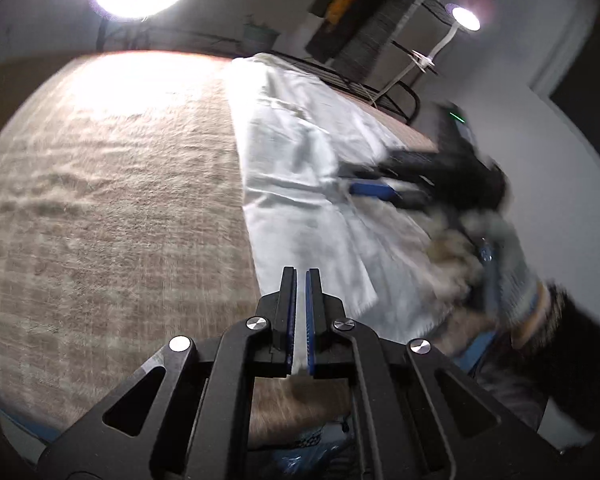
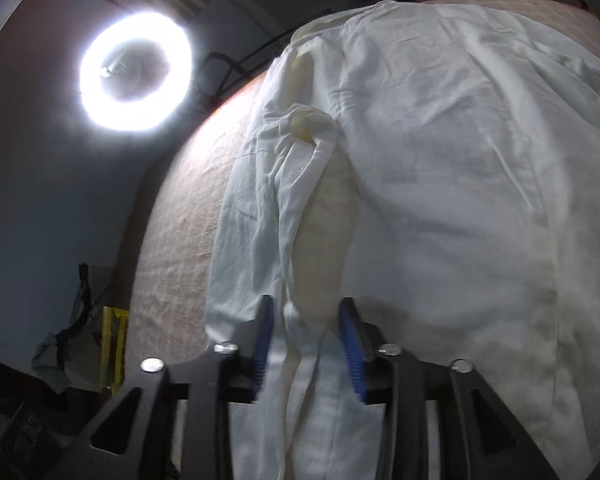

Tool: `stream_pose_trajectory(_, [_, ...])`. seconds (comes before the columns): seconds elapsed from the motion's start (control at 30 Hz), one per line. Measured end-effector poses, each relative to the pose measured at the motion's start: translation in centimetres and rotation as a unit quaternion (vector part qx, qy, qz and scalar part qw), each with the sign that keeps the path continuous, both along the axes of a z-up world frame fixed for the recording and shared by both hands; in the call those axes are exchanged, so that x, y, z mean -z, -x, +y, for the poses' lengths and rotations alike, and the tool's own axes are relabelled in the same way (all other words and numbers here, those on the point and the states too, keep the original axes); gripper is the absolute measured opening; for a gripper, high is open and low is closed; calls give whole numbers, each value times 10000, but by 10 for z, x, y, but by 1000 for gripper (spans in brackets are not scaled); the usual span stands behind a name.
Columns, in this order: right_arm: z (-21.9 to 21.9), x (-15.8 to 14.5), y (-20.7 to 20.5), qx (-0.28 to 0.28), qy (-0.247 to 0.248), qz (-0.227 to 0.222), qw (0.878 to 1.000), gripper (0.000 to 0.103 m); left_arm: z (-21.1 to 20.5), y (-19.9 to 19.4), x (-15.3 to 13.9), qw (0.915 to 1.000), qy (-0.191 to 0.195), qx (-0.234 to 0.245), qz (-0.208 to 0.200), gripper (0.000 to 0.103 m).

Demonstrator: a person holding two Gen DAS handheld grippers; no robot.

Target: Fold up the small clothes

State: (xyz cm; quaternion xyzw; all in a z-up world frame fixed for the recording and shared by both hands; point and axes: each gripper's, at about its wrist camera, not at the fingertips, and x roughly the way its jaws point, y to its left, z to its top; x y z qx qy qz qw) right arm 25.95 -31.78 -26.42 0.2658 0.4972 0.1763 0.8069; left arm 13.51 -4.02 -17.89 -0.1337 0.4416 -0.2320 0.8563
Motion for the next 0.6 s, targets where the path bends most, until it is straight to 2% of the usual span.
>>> stream_pose_trajectory(0.07, [4,4,13,-156,83,66,9998,41,-2,-14,8,10000,-19,19,67,0])
stream_pose_trajectory(0.13, [10,10,24,-277,127,174,9994,40,-12,-26,16,9997,-202,116,116,0])
stream_pose_trajectory(0.2, [12,13,30,-305,71,228,9993,40,-22,-31,23,9989,-346,198,264,0])
stream_pose_trajectory(0.23, [14,17,43,-317,-148,274,9990,40,-25,-32,29,9982,-412,224,371,0])
stream_pose_trajectory(0.3, [14,20,54,-343,-312,310,9984,40,-25,-32,36,9978,-445,200,459,16])
stream_pose_trajectory(0.37, [16,22,63,-361,-431,304,9980,40,-20,-29,45,9975,-428,80,551,20])
stream_pose_trajectory(0.43, [20,22,66,-468,-476,289,9974,31,-16,-27,54,9968,-420,24,677,20])
stream_pose_trajectory(0.47, [23,25,67,-572,-562,389,9960,9,-15,-24,55,9966,-429,0,699,20])
stream_pose_trajectory(0.5, [26,26,70,-569,-593,452,9956,1,-14,-23,55,9965,-442,-22,706,20])
stream_pose_trajectory(0.6, [30,15,79,-589,-394,256,9972,0,-10,-13,44,9976,-493,-99,478,20])
